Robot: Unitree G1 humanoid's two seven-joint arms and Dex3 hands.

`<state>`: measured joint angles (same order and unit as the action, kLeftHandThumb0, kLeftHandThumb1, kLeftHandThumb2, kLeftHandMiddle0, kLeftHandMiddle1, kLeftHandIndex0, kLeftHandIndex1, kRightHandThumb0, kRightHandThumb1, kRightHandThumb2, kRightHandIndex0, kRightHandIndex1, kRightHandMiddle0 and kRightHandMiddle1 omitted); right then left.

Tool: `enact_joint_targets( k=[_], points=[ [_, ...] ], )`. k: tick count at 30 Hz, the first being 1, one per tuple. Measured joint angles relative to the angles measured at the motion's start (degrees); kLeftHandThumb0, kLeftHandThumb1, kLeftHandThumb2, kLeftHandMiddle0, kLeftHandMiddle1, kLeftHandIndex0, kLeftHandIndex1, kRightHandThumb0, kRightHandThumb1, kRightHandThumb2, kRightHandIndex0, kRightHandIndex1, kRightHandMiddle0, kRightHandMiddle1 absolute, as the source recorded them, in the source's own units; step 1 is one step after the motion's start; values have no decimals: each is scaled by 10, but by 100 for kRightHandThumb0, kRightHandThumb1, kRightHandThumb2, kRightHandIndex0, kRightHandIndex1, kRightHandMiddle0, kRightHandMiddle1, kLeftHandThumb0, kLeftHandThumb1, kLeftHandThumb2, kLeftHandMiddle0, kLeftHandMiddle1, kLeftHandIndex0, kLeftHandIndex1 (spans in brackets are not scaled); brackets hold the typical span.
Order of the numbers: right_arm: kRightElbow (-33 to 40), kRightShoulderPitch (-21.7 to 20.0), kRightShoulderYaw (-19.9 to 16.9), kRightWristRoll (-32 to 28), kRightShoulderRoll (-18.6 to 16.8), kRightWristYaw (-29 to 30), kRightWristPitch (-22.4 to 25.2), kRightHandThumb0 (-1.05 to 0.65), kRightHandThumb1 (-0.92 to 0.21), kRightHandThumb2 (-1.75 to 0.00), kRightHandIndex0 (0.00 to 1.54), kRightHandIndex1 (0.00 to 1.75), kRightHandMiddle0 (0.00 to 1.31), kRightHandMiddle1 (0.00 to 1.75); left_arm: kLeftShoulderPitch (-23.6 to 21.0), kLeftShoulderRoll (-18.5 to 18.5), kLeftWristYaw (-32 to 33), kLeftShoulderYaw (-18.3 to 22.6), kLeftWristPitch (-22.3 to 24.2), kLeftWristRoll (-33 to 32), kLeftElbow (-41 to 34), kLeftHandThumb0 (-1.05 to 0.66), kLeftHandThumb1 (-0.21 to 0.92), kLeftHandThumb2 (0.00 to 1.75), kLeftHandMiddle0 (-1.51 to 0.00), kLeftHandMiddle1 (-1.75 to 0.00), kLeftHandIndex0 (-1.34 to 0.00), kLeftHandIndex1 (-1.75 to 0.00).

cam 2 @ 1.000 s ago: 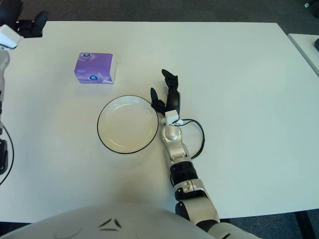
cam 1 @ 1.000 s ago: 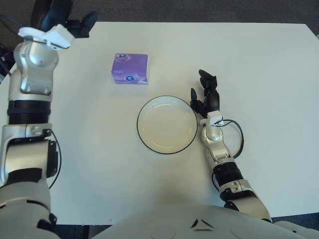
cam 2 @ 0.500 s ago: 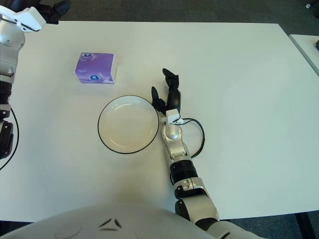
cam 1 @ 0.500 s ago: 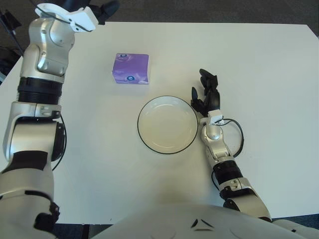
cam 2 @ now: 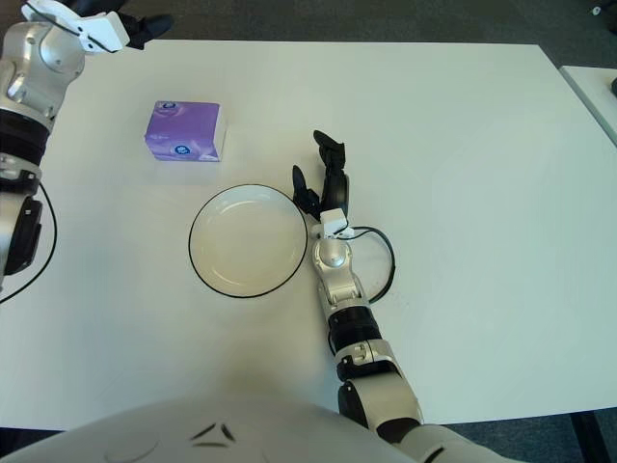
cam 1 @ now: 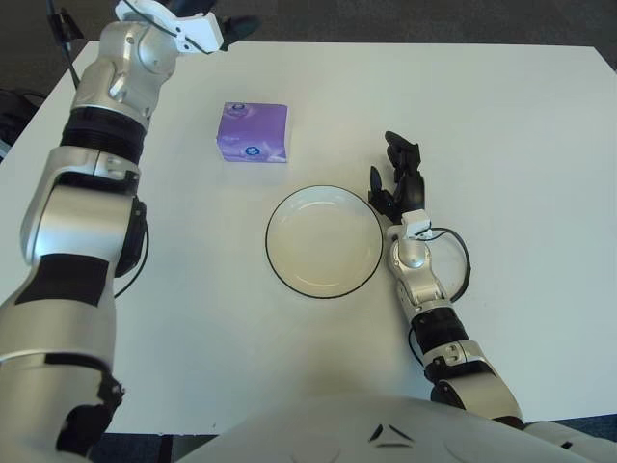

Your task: Put the tissue paper into the plate.

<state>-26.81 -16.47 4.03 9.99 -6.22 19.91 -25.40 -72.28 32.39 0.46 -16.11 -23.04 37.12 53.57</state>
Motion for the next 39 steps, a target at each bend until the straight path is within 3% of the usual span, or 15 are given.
enact_joint_targets(
  k=[8,18,39],
  points=[
    [-5,-4,0,0,0,0,0,-68,-92,-59,21,50,0,80,-40,-37,48,-42,-23,22,99,-105,92,84,-2,-1,0,-20],
    [-6,-4,-1,0,0,0,1,-66,-92,-59,21,50,0,75,-47,-54,112,-106,-38,76,164,-105,92,88,-6,-2,0,-26],
    [-6,-4,-4,-5,0,-8,-2,-65,-92,-55,20,49,0,71,-46,-55,149,-209,-30,156,193,-103,92,88,-5,-1,0,-22]
  ],
)
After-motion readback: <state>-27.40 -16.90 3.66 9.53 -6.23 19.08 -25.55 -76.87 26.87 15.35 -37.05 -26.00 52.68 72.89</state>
